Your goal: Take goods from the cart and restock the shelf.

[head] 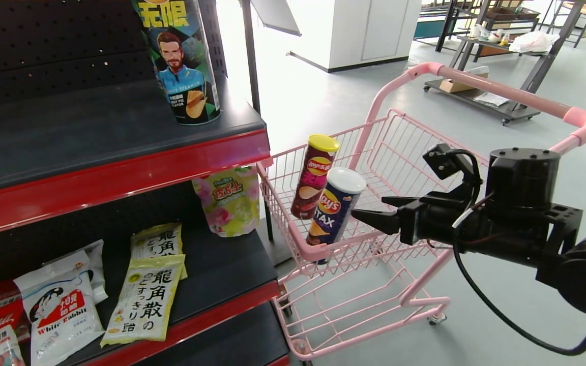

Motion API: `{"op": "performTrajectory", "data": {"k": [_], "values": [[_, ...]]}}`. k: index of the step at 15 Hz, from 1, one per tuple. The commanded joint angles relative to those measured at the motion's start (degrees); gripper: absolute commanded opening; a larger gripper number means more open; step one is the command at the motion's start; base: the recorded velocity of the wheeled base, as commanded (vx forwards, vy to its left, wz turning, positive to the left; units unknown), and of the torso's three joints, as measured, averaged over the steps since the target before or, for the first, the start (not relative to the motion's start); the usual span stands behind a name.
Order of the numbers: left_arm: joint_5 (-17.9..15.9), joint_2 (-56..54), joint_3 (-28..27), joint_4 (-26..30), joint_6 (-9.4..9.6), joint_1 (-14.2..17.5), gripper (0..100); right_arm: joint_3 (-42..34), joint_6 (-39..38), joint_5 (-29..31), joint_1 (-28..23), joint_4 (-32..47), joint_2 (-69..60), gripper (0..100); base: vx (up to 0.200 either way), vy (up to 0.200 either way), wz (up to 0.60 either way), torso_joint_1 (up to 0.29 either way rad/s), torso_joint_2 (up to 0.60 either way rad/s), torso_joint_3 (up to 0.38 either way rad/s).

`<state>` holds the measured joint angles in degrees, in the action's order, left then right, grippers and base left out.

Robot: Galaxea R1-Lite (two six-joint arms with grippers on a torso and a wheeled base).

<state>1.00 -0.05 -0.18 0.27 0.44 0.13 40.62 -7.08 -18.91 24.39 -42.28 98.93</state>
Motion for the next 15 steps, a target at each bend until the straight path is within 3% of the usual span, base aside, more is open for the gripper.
{"op": "performTrajectory", "data": {"k": [1, 8, 15], "values": [[-0.03, 0.05, 0.01, 0.0, 0.0, 0.04, 100, 1.57, -0.04, 0.01, 0.22, 0.0, 3.64, 100, 0.0, 0.0, 0.0, 0.0, 0.0, 0.0], [0.06, 0.05, 0.01, 0.0, 0.0, 0.04, 100, 9.83, 0.32, 0.27, 1.09, -0.17, 12.17, 100, 0.0, 0.0, 0.0, 0.0, 0.0, 0.0], [-0.03, 0.05, 0.01, 0.0, 0.0, 0.04, 100, 15.28, -0.04, 0.98, 2.06, -5.27, 20.52, 100, 0.0, 0.0, 0.0, 0.0, 0.0, 0.0]]}}
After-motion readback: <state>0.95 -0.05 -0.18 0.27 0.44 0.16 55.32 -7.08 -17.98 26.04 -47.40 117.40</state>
